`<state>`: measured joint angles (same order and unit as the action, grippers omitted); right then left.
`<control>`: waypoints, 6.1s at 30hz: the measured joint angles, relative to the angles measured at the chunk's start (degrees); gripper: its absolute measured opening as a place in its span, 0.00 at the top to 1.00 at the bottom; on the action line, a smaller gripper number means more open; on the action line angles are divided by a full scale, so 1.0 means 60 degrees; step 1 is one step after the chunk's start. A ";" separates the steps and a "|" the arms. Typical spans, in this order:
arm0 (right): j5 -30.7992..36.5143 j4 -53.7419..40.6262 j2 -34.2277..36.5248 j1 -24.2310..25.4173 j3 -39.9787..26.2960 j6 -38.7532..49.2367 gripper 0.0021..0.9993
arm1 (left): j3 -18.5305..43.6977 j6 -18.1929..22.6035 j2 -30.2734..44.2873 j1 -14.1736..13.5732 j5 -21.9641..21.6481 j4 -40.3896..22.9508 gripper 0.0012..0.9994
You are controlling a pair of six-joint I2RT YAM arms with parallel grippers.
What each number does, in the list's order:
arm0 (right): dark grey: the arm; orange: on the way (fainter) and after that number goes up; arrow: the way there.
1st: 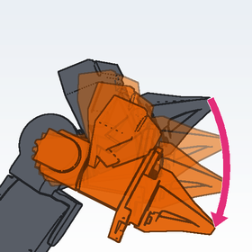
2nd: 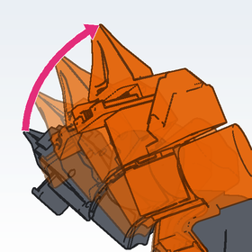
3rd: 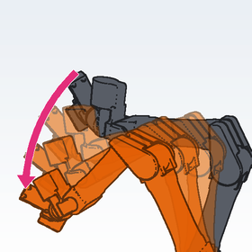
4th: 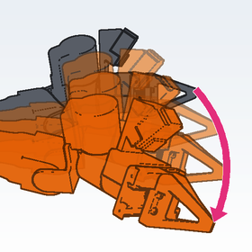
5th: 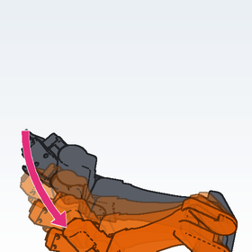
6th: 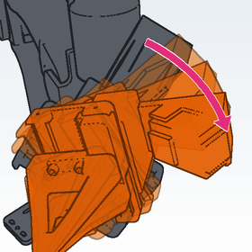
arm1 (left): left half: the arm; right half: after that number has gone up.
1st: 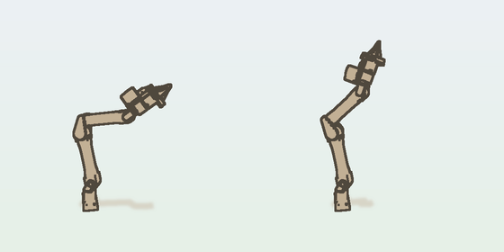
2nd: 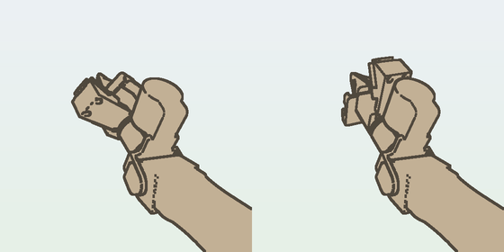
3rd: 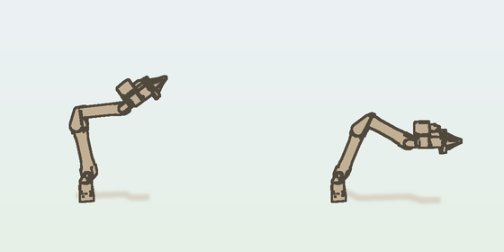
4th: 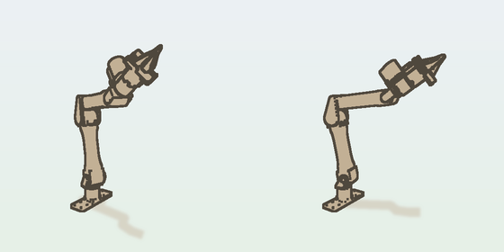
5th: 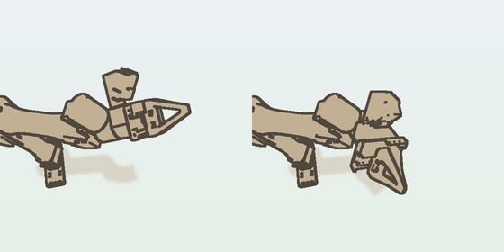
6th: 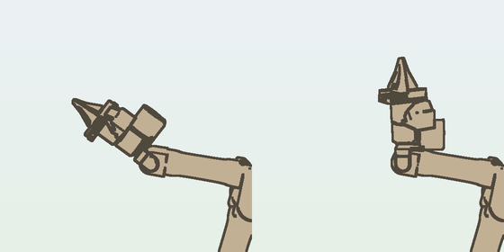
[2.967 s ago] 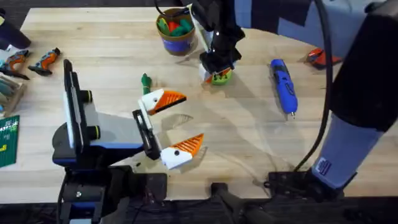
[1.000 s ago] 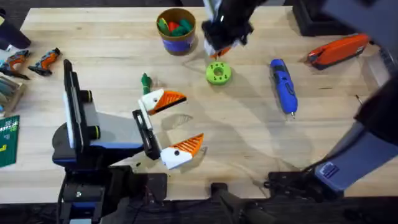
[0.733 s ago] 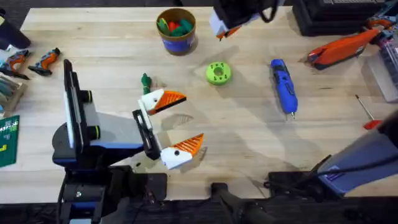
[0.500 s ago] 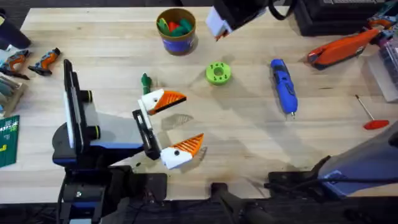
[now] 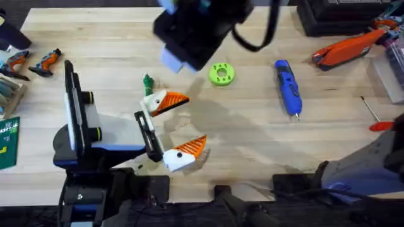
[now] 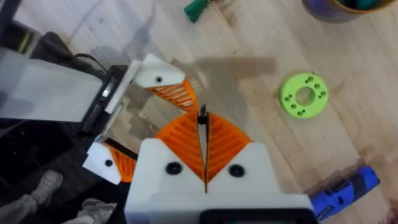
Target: Pick up the gripper from the table and insert it into the empty holder that is missing its gripper. Then pick up a screw, insert it into the mounting hole, and use the screwdriver to tighten it. Finally, clean up the table by picking up the vegetable and placing it into the bucket.
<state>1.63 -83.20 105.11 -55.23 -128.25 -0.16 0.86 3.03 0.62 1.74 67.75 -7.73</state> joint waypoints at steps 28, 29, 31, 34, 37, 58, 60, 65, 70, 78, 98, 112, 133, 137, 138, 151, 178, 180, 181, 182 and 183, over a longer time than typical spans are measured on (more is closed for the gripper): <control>0.0000 0.0146 0.1183 -0.1018 -0.0192 0.1170 1.00 | 0.0000 0.0000 0.0000 0.0000 0.0000 0.0000 0.01; 0.0000 0.0146 0.1222 -0.1021 -0.0192 0.1183 1.00 | 0.0000 0.0000 0.0000 0.0000 0.0000 0.0000 0.01; 0.0002 0.0146 0.1279 -0.1034 -0.0192 0.1213 1.00 | 0.0000 0.0000 0.0000 0.0000 0.0000 0.0000 0.01; 0.0000 0.0146 0.1346 -0.1062 -0.0192 0.1249 1.00 | 0.0000 0.0000 0.0000 0.0000 0.0000 0.0000 0.01; 0.0000 0.0146 0.1407 -0.1121 -0.0192 0.1253 1.00 | 0.0000 0.0000 0.0000 0.0000 0.0000 0.0000 0.01; -0.0255 0.0137 0.1609 -0.1258 -0.0203 0.1293 1.00 | 0.0000 0.0000 0.0000 0.0000 0.0000 0.0000 0.01; -0.0255 0.0138 0.1627 -0.1258 -0.0203 0.1318 1.00 | 0.0000 0.0000 0.0003 0.0000 0.0000 0.0000 0.01; -0.0248 0.0138 0.1627 -0.1258 -0.0203 0.1326 1.00 | 0.0000 0.0000 0.0000 0.0000 0.0000 0.0000 0.01; -0.0248 0.0138 0.1627 -0.1258 -0.0203 0.1326 1.00 | 0.0000 0.0000 0.0000 0.0000 0.0000 0.0000 0.01; -0.0248 0.0138 0.1627 -0.1258 -0.0203 0.1326 1.00 | 0.0000 0.0000 0.0000 0.0000 0.0000 0.0000 0.01; -0.0248 0.0073 0.1627 -0.1185 -0.0206 0.1326 1.00 | 0.0000 0.0000 0.0000 0.0000 0.0000 0.0000 0.01; -0.0251 0.0076 0.1630 -0.1185 -0.0203 0.1326 1.00 | 0.0000 0.0000 0.0000 0.0000 0.0000 0.0000 0.01; -0.0251 0.0146 0.1627 -0.1185 -0.0205 0.1326 1.00 | 0.0000 0.0000 0.0000 0.0000 0.0000 0.0000 0.01; -0.0251 0.0138 0.1627 -0.1182 -0.0203 0.1326 1.00 | 0.0000 0.0000 0.0000 0.0000 0.0000 0.0000 0.01; -0.0251 0.0138 0.1627 -0.1185 -0.0206 0.1326 1.00 | 0.0000 0.0000 0.0000 0.0000 0.0000 0.0000 0.01; -0.0251 0.0137 0.1917 -0.1184 -0.0206 0.1326 1.00 | 0.0000 -0.0002 0.0000 0.0000 0.0000 0.0000 0.01; -0.0248 0.0138 0.2217 -0.1182 -0.0206 0.1323 1.00 | 0.0000 -0.0080 0.0008 0.0004 0.0004 -0.0004 0.01; -0.0251 0.0141 0.2217 -0.1178 -0.0206 0.1326 1.00 | 0.0000 -0.0076 0.0009 0.0004 0.0004 -0.0004 0.01; -0.0248 0.0138 0.2217 -0.1178 -0.0206 0.1326 1.00 | 0.0000 -0.0076 0.0007 0.0004 0.0004 -0.0004 0.01; -0.0251 0.0138 0.2217 -0.1178 -0.0206 0.1326 1.00 | 0.0000 -0.0076 0.0011 0.0004 0.0004 -0.0004 0.01; -0.0251 0.0142 0.2217 -0.1178 -0.0206 0.1326 1.00 | 0.0000 -0.0076 0.0011 0.0004 0.0004 -0.0004 0.01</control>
<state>0.12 -82.35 118.41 -62.30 -129.49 7.79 0.86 2.57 0.69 1.76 67.77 -7.75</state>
